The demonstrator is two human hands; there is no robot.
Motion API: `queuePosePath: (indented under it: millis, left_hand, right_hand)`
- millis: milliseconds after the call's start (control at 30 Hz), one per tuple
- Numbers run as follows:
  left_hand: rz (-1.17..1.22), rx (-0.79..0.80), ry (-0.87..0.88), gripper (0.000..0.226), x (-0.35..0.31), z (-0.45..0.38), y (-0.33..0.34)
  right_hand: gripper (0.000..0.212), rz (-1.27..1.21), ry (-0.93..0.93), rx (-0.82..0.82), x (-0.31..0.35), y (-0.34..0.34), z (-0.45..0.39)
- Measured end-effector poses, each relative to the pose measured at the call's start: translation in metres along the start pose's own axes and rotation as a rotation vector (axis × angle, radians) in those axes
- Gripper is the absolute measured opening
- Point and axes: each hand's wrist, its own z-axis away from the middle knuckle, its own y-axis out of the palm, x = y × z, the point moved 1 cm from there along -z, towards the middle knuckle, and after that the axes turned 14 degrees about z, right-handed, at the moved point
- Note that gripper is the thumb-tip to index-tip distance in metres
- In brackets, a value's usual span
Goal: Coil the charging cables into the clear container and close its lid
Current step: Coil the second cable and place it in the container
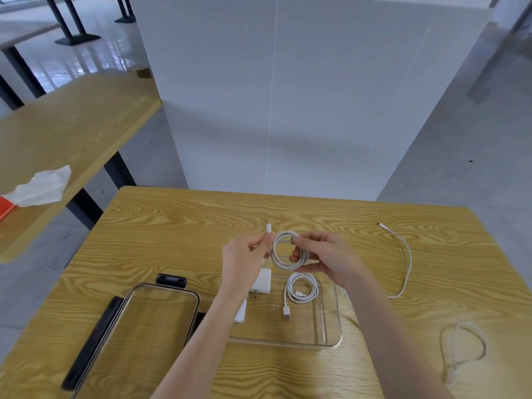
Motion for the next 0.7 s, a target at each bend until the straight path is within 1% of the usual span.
queuePosePath:
  millis: [167,233,300,367,433,567,633,700]
  left_hand:
    - [0.065,0.008,-0.014,0.047,-0.002,0.003,0.01]
    - [0.024,0.015,-0.001,0.041,-0.001,0.003,0.012]
    - [-0.023,0.033,-0.022,0.029,0.0,0.002,0.015]
    - [-0.06,0.091,-0.041,0.031,0.002,0.002,0.017]
    - [-0.093,0.122,-0.023,0.035,0.004,0.002,0.017]
    - [-0.099,0.039,0.035,0.024,0.005,0.001,0.013]
    - [-0.087,0.029,0.06,0.022,0.003,0.002,0.013]
    - [-0.059,0.04,0.083,0.022,-0.001,0.005,0.012]
  right_hand:
    - [0.017,-0.044,-0.009,-0.023,-0.003,0.004,0.0]
    - [0.014,-0.064,-0.036,-0.047,-0.005,0.006,0.0]
    - [0.01,-0.087,-0.065,-0.084,-0.008,0.009,-0.002]
    - [0.008,-0.111,-0.086,-0.105,-0.01,0.011,-0.003]
    - [0.009,-0.131,-0.096,-0.081,-0.011,0.012,-0.003]
    - [0.015,-0.138,-0.099,0.038,-0.009,0.012,0.0]
    - [0.023,-0.104,-0.112,0.072,-0.006,0.01,0.0]
    - [0.028,-0.131,-0.103,0.082,-0.004,0.011,-0.002]
